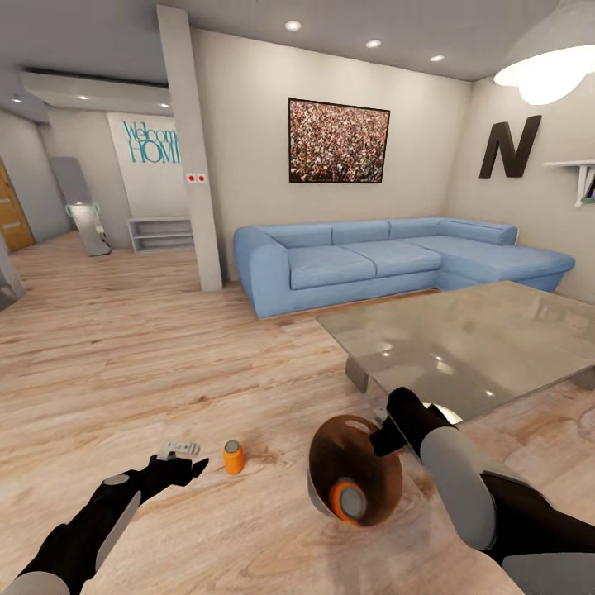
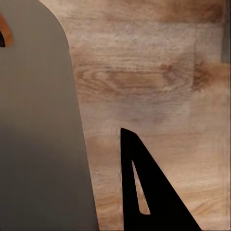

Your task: Put the three can of soda from the living room inside the tash can in the kitchen.

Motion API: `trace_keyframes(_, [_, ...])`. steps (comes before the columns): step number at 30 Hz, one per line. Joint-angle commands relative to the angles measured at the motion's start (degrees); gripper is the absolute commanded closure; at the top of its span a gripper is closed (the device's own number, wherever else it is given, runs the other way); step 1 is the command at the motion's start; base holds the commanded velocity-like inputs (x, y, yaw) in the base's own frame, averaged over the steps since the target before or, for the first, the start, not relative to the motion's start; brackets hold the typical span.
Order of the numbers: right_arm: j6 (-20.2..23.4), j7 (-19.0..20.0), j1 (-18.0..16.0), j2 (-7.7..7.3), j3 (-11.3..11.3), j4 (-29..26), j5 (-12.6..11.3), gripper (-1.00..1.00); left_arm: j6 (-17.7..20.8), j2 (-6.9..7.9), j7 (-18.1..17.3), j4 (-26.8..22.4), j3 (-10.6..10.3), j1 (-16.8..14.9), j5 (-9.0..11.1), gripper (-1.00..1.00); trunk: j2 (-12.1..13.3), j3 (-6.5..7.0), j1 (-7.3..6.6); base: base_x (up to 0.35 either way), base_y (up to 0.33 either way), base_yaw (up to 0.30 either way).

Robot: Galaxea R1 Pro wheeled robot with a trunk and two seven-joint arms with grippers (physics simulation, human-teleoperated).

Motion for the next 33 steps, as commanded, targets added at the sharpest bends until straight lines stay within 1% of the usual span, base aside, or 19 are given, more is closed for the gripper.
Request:
trace_keyframes(1, [0.32, -0.02, -0.03, 0.01, -0.30, -0.01, -0.25, 1.00, -0.01, 0.00, 0.00, 0.01, 0.00, 0.00, 0.00, -1.00, -0.01, 0.01, -0.01, 0.000, 0.000, 0.000])
trace_keyframes(5, [0.52, -0.02, -0.03, 0.01, -0.04, -0.01, 2.75, 1.00, -0.01, 0.00, 0.00, 0.01, 0.00, 0.00, 0.00, -1.00, -0.01, 0.01, -0.01, 0.000, 0.000, 0.000])
trace_keyframes(8, [0.52, -0.02, -0.03, 0.01, -0.09, -0.01, 4.40, 1.00, -0.01, 0.00, 0.00, 0.01, 0.00, 0.00, 0.00, -1.00, -0.01, 0.01, -0.01, 0.000, 0.000, 0.000])
trace_keyframes(10, [-0.49, -0.26, 0.69, 0.65, -0.07, -0.17, 5.55, 1.00, -0.65, -0.66, 0.40, 0.65, -0.30, 0.66, -0.18, -1.00, -0.01, 0.01, -0.01, 0.000, 0.000, 0.000])
trace_keyframes(12, [-1.42, 0.38, 1.44, 1.28, 0.24, -0.17, 6.71, 1.00, -1.27, -1.30, 0.45, 1.28, -0.38, 1.31, -0.28, -1.00, -0.01, 0.01, -0.01, 0.000, 0.000, 0.000])
trace_keyframes(13, [-1.77, 0.65, 1.82, 1.40, 0.30, -0.17, 6.91, 1.00, -1.58, -1.62, 0.47, 1.60, -0.41, 1.63, -0.32, -1.00, -0.01, 0.01, -0.01, 0.000, 0.000, 0.000])
trace_keyframes(15, [-2.31, 0.83, 2.56, 1.48, -0.02, -0.16, 6.46, 1.00, -2.21, -2.27, 0.48, 2.23, -0.42, 2.28, -0.34, -1.00, -0.01, 0.01, -0.01, 0.000, 0.000, 0.000])
trace_keyframes(18, [-3.35, 1.02, 3.09, 1.56, -0.27, -0.16, 6.72, 1.00, -3.15, -3.24, 0.49, 3.17, -0.41, 2.44, -0.35, -1.00, -0.01, 0.01, -0.01, 0.000, 0.000, 0.000])
trace_keyframes(19, [-9.26, 1.03, 3.13, 1.59, -2.40, -0.16, -11.56, 1.00, -8.30, -4.44, 0.50, 7.05, -0.39, 2.47, -0.33, -1.00, -0.01, 0.01, -0.01, 0.000, 0.000, 0.000])
trace_keyframes(33, [-9.60, 1.14, 3.20, 1.70, -2.43, -0.07, -11.55, 1.00, -8.45, -4.61, 0.51, 7.37, -0.42, 2.53, -0.38, -1.00, -0.01, 0.01, -0.01, 0.000, 0.018, 0.000])
